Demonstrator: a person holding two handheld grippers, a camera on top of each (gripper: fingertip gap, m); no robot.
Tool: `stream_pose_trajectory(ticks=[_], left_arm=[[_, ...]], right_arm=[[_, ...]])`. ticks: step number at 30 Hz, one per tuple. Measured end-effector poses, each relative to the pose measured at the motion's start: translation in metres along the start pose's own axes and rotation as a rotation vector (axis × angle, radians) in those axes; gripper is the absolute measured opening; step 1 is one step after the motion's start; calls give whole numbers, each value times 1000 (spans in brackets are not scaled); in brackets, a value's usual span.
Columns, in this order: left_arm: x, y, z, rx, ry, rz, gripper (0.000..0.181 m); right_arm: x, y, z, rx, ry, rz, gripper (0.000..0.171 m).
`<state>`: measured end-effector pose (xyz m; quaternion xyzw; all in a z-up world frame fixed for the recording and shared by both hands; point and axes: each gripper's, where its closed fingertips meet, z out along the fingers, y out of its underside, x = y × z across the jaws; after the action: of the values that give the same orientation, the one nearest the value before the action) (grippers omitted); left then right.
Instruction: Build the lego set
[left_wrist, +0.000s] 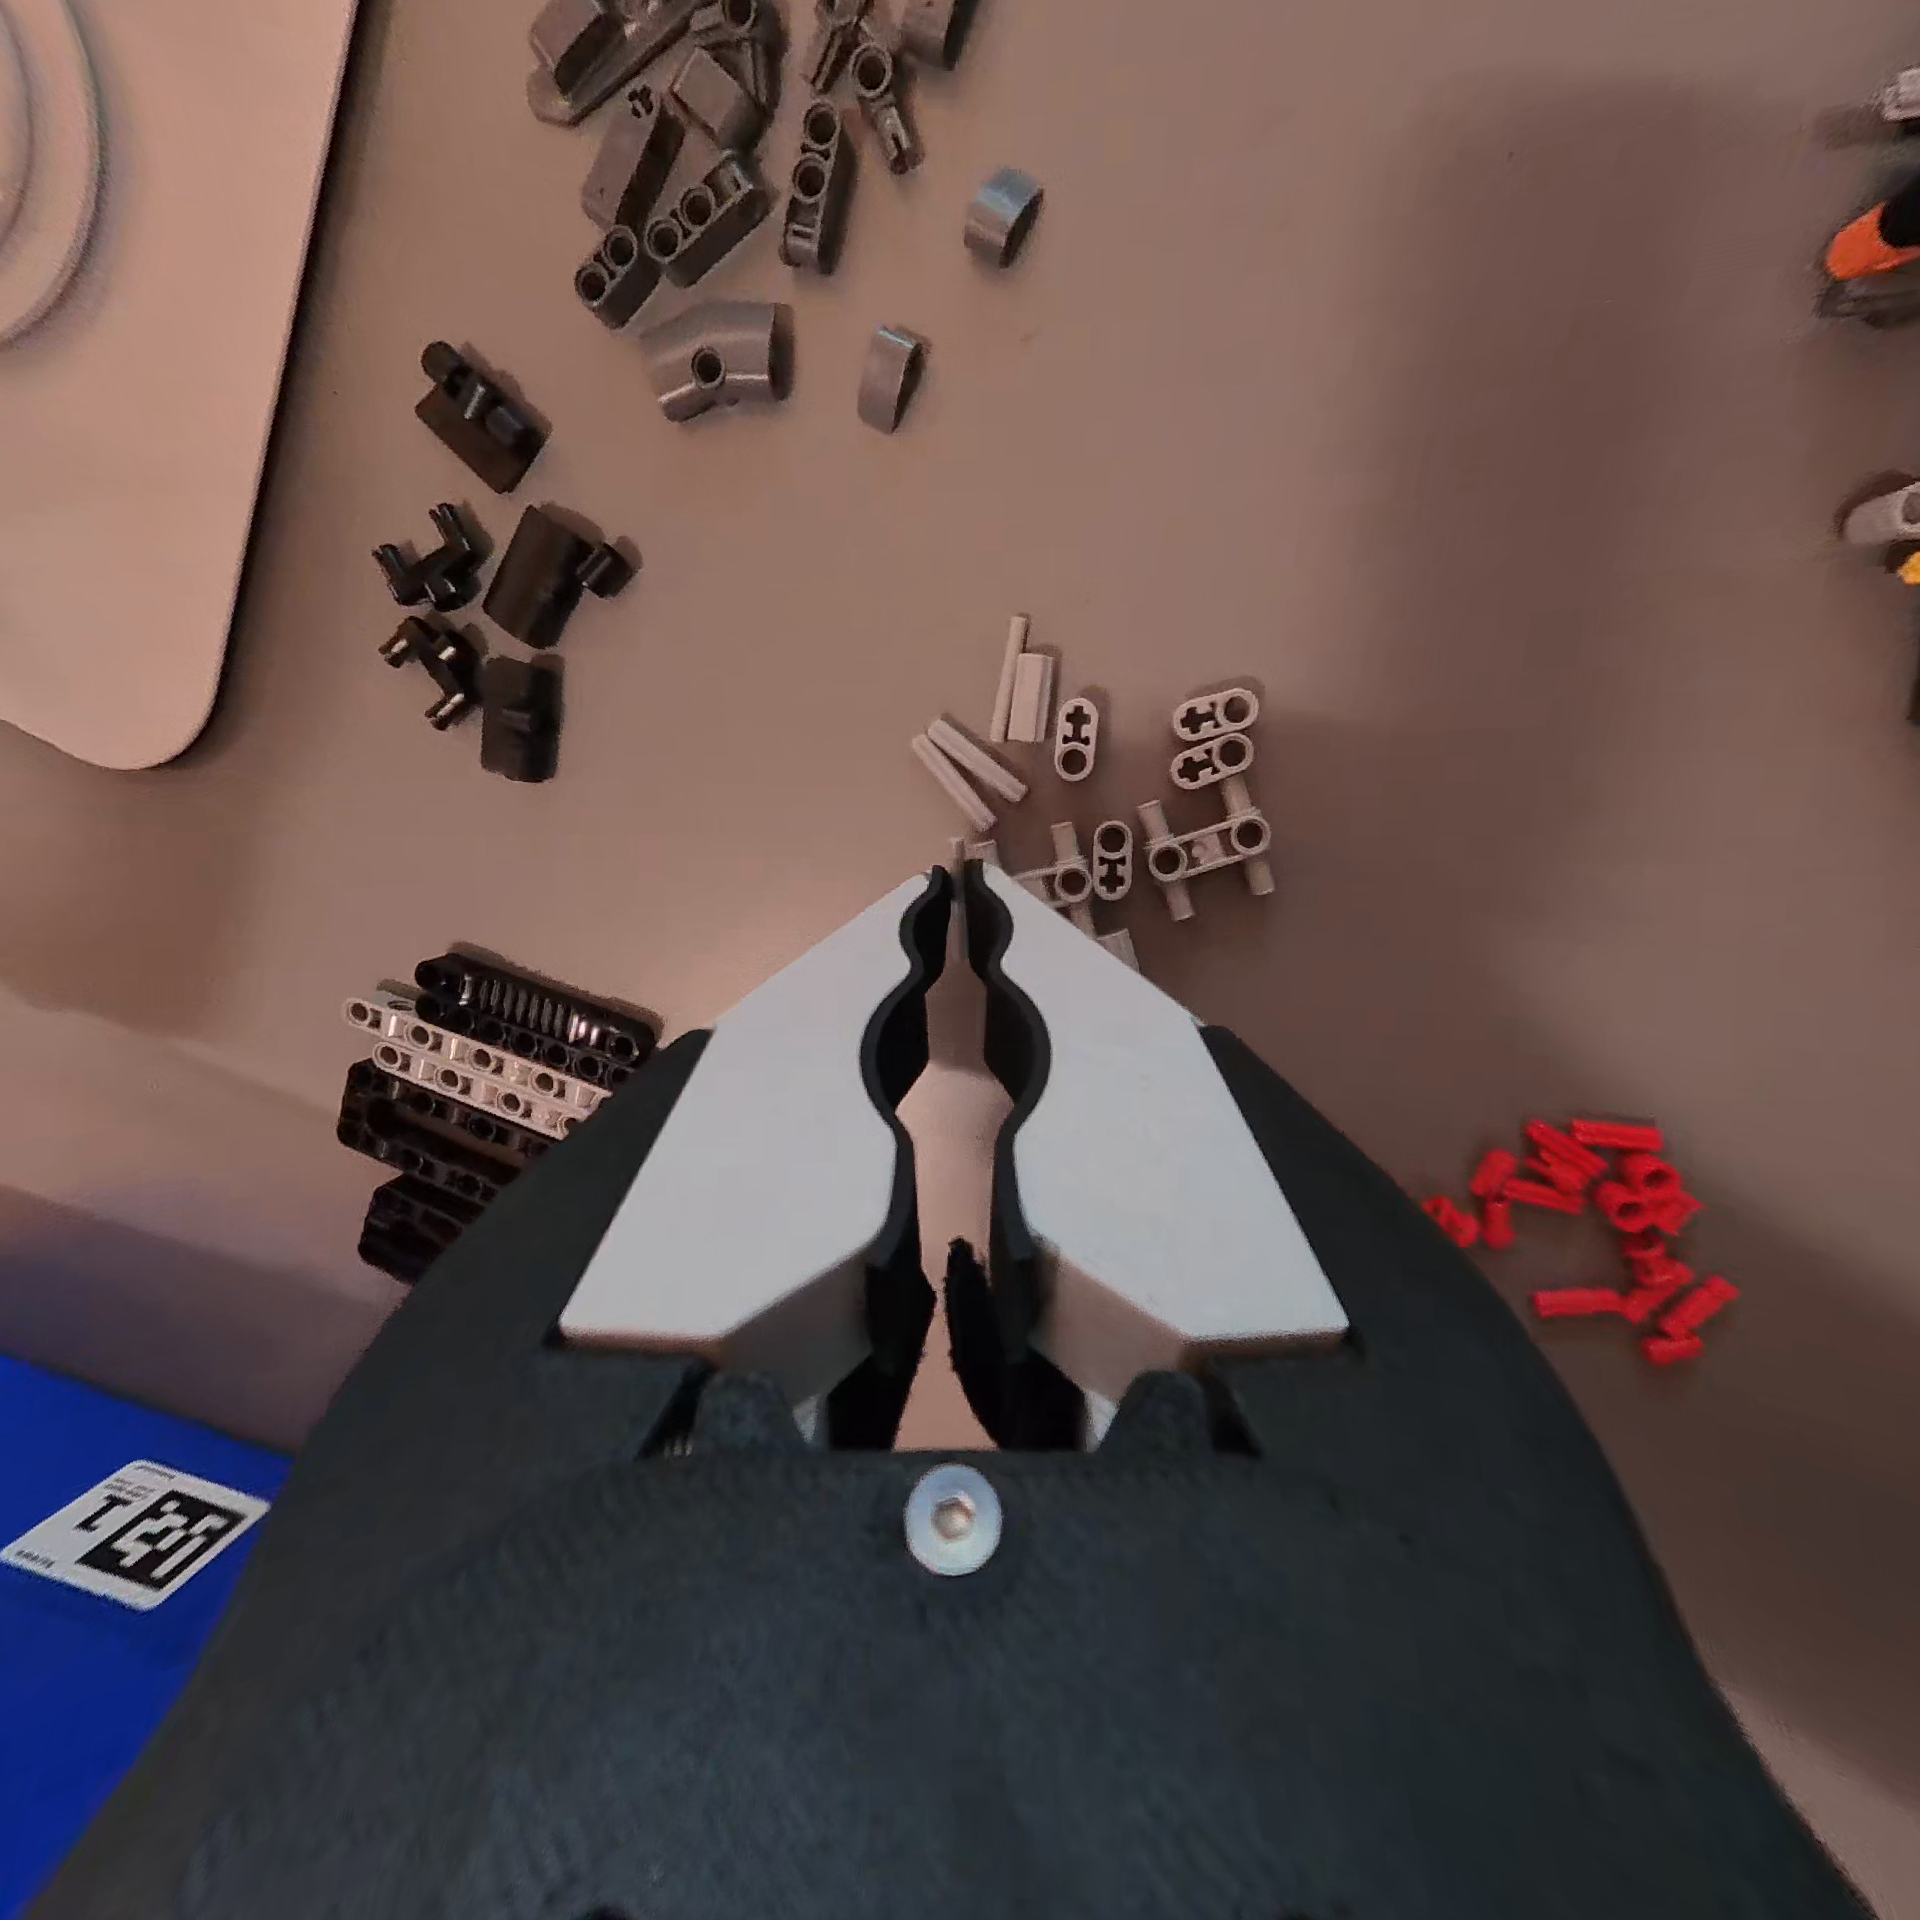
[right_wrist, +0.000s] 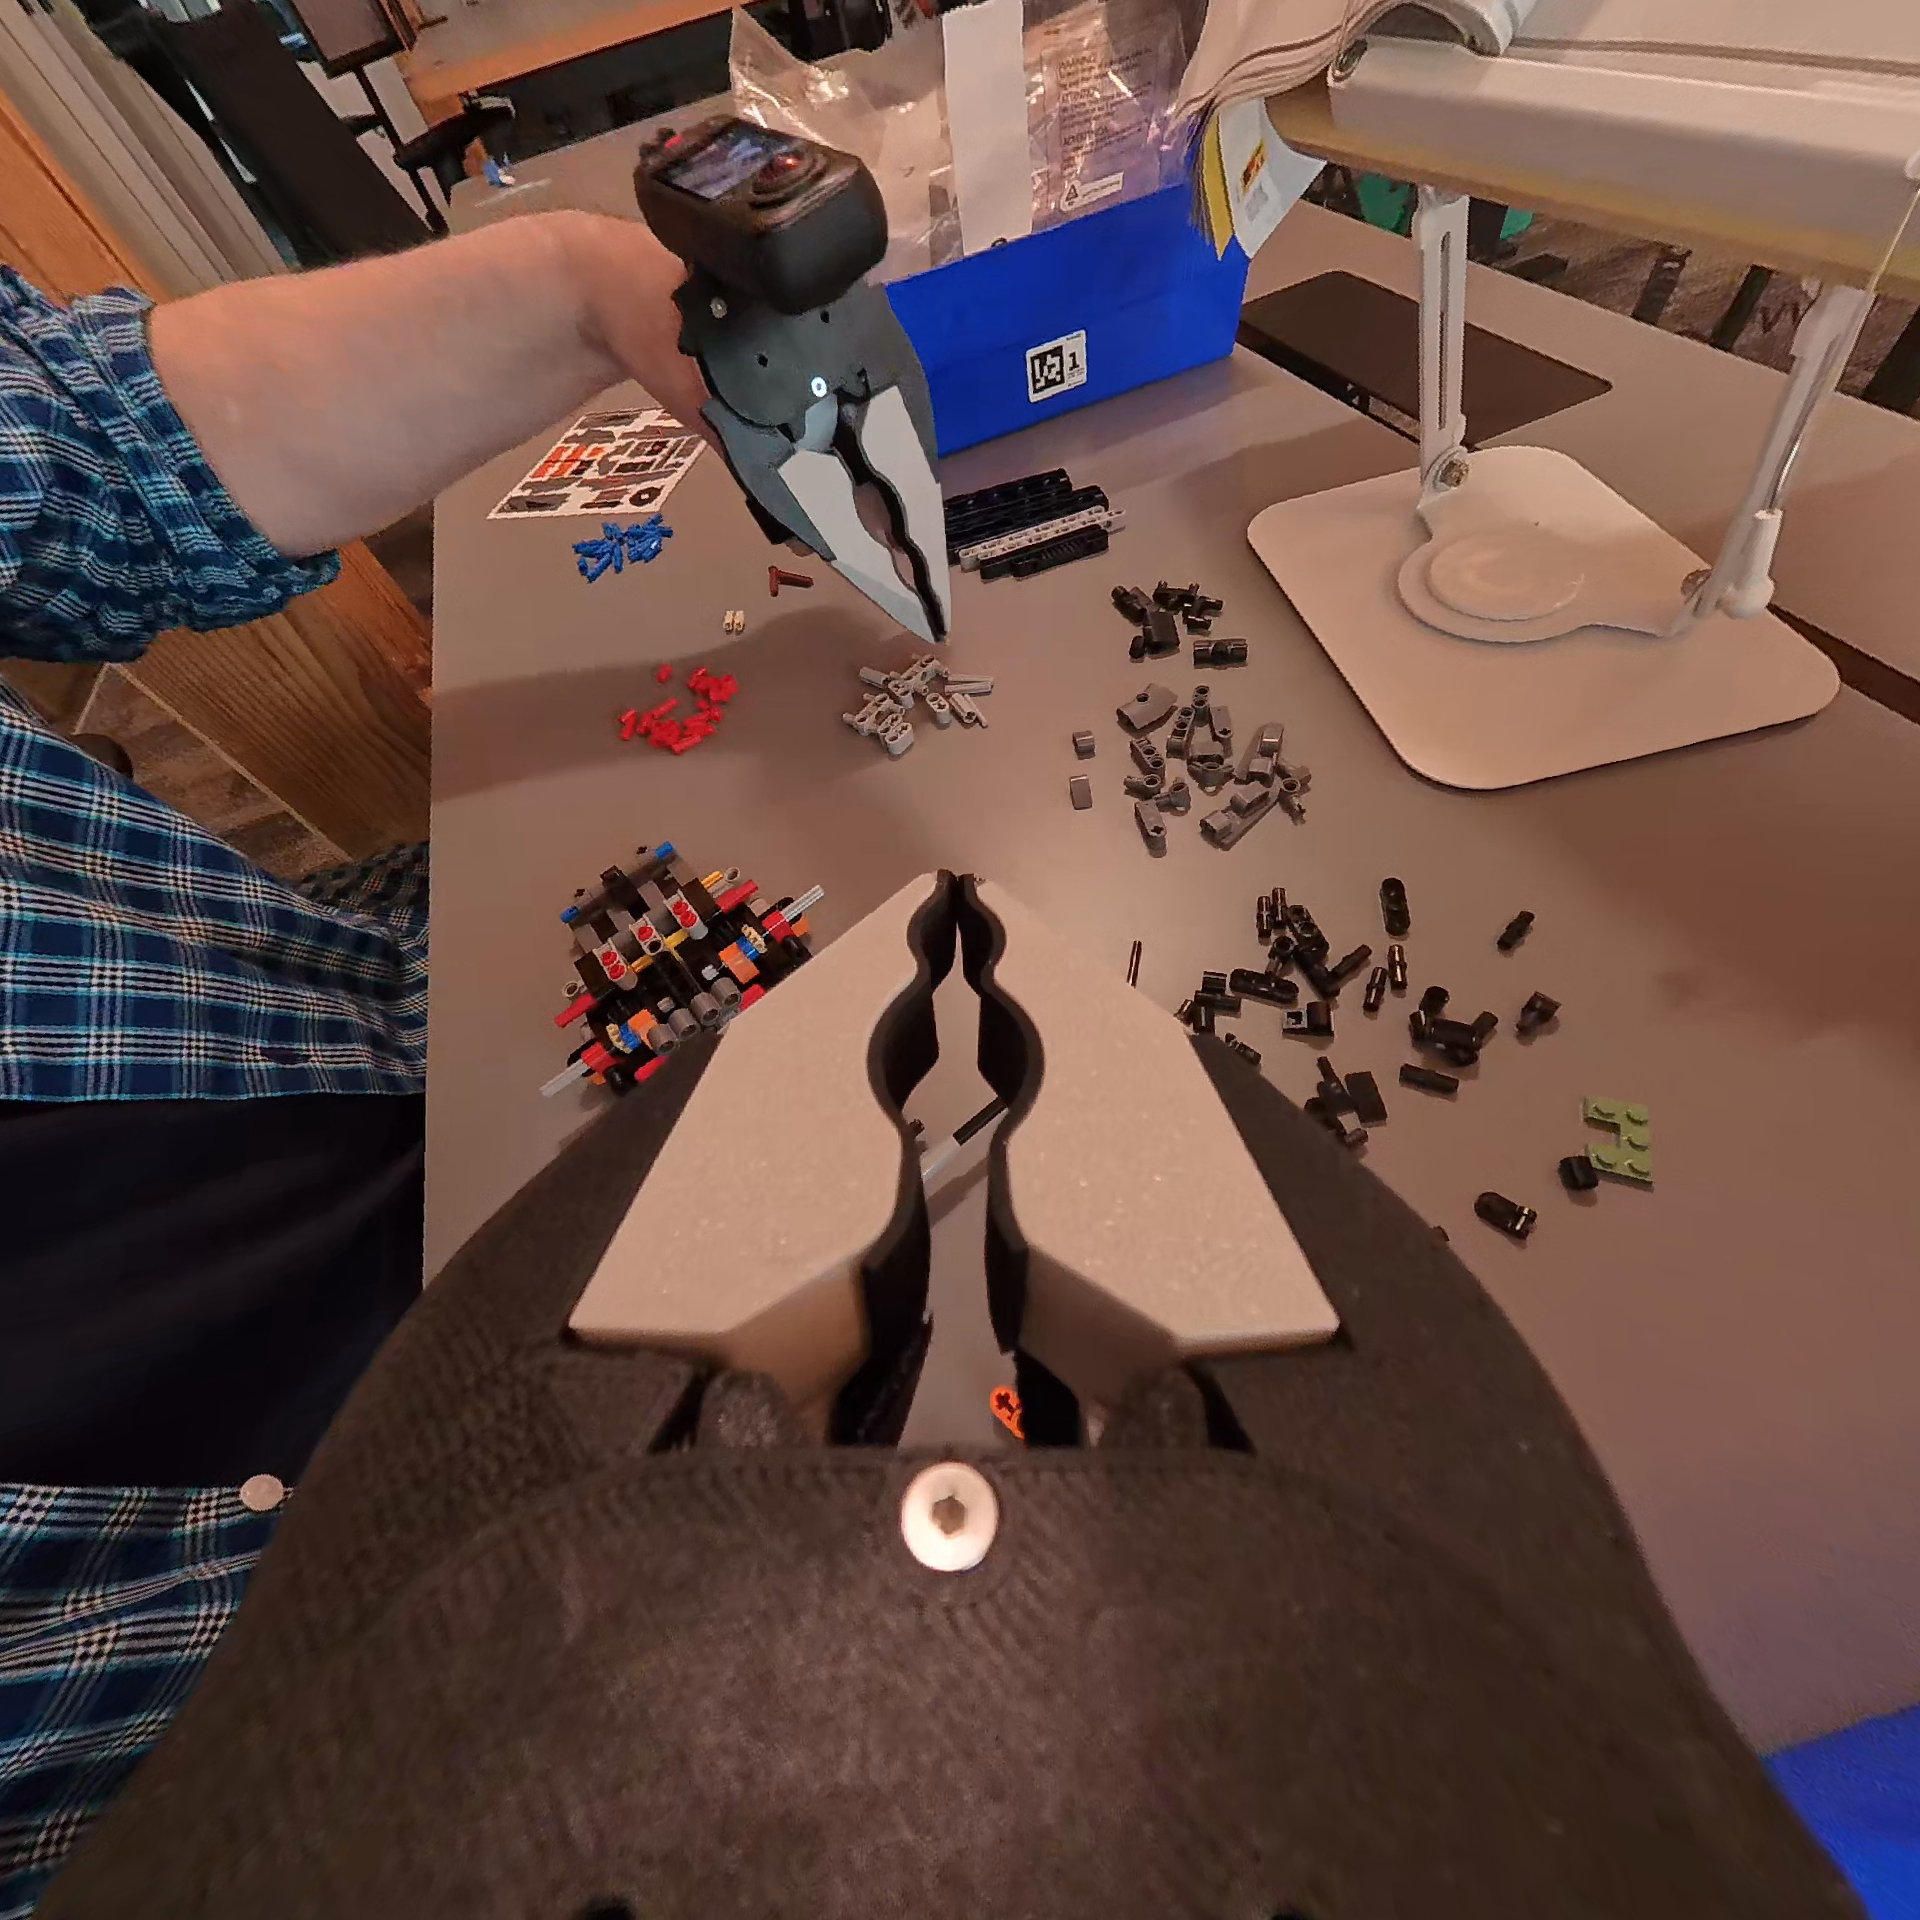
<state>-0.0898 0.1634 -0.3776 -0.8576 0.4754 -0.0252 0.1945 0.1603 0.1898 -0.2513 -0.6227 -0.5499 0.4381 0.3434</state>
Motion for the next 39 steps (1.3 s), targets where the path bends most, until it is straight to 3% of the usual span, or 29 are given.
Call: stream_pose_trajectory(ticks=[11, 22, 29, 34, 39], left_arm=[[-8, 7, -3, 0, -34, -43, 6], [-76, -8, 7, -8, -344, -48, 3], [-91, -9, 34, -74, -342, -29, 0], [-64, -4, 27, -92, -256, -8, 0], [-81, -4, 17, -60, -343, -62, 0]], right_arm=[[1, 0, -2, 2, 3, 3, 0], [-1, -1, -4, 1, 6, -3, 0], [2, 0, -9, 11, 14, 3, 0], [6, 4, -12, 18, 16, 14, 0], [6, 4, -11, 22, 8, 17, 0]])
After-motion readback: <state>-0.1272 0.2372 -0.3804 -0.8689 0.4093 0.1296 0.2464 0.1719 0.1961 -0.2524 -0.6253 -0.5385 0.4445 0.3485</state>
